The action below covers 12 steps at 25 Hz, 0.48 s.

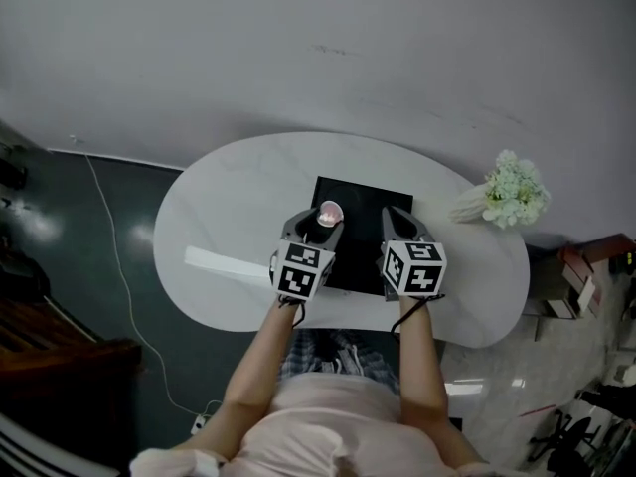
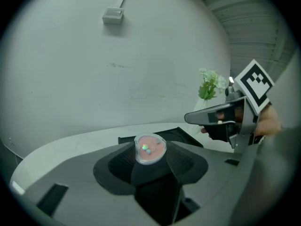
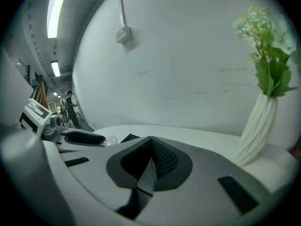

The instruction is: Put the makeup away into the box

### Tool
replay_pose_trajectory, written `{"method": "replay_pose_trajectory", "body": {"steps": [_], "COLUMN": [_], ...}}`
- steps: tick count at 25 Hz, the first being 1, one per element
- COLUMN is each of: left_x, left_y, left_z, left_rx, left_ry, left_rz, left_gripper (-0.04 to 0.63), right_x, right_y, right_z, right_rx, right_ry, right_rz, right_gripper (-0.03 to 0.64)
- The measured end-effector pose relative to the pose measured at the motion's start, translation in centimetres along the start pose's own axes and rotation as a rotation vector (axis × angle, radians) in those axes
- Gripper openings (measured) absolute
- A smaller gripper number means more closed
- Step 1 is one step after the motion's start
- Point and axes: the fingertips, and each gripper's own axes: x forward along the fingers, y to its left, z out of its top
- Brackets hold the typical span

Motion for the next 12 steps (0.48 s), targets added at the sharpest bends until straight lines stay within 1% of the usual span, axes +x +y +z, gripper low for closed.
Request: {"method": "replay_pose_trajectory", "body": {"steps": [6, 12], "left_x": [0.0, -0.1], "left_y": [-3.8, -6.2], "left_z": [-2.4, -5.2], "left_rx": [0.039, 0.057], "left_ry": [0.055, 0.110], "left_rz": [-0.059, -0.087], "left_gripper": [0.222, 0.224], "right_x": [-1.7, -2.9], "right_y": [-1.1, -0.9], "right_z": [-1.7, -3.3], "right_rx": [0.022, 0.018], "right_ry": [0.010, 0.027], "right_rz": [-0.025, -0.034], "right_gripper": [0.015, 0.015]}}
